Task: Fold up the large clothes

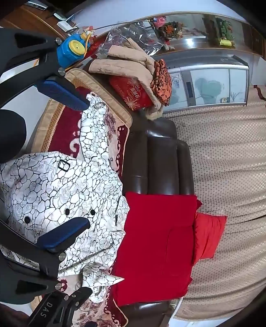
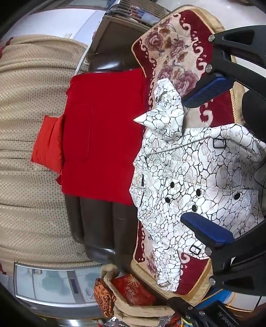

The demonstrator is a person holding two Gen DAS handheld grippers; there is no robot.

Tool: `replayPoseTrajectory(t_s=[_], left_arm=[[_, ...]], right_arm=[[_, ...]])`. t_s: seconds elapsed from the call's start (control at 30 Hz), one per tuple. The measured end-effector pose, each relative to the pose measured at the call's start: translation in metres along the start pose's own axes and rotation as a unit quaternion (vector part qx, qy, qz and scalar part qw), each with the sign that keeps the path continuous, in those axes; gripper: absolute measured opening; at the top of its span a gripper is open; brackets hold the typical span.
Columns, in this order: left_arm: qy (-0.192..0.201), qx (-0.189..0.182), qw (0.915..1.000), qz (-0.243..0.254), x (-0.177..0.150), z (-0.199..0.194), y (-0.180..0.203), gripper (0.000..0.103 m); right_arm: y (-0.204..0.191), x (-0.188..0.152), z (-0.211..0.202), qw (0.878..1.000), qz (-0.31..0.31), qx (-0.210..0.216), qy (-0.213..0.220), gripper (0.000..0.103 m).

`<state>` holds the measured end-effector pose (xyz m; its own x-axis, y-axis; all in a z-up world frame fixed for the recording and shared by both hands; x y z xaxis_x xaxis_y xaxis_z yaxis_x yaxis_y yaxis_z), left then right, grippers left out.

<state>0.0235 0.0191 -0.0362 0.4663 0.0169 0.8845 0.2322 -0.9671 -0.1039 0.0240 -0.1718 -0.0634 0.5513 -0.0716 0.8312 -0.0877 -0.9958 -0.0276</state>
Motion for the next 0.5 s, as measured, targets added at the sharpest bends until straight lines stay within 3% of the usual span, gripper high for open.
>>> replayPoseTrajectory(t_s=[0.5], left_arm=[[-0.016,0.006,0.9998,0.005,-0.008,0.02,-0.001,0.103]], right_arm=[[0.003,0.0,0.016,1.0,-0.004,0.0,0.0,0.103]])
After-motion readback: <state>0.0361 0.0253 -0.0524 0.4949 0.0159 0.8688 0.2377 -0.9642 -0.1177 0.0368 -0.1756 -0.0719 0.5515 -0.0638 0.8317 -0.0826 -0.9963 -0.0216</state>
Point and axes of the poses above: each gripper's, at about its wrist camera, not at the fingertips, and z roughly the way its jaws point, y to its right, x to its top, the point moved 6 cm from there along z, roughly the way its jaws point, and after that the axes turned 1 degree about -x, right-handed, at the moved point
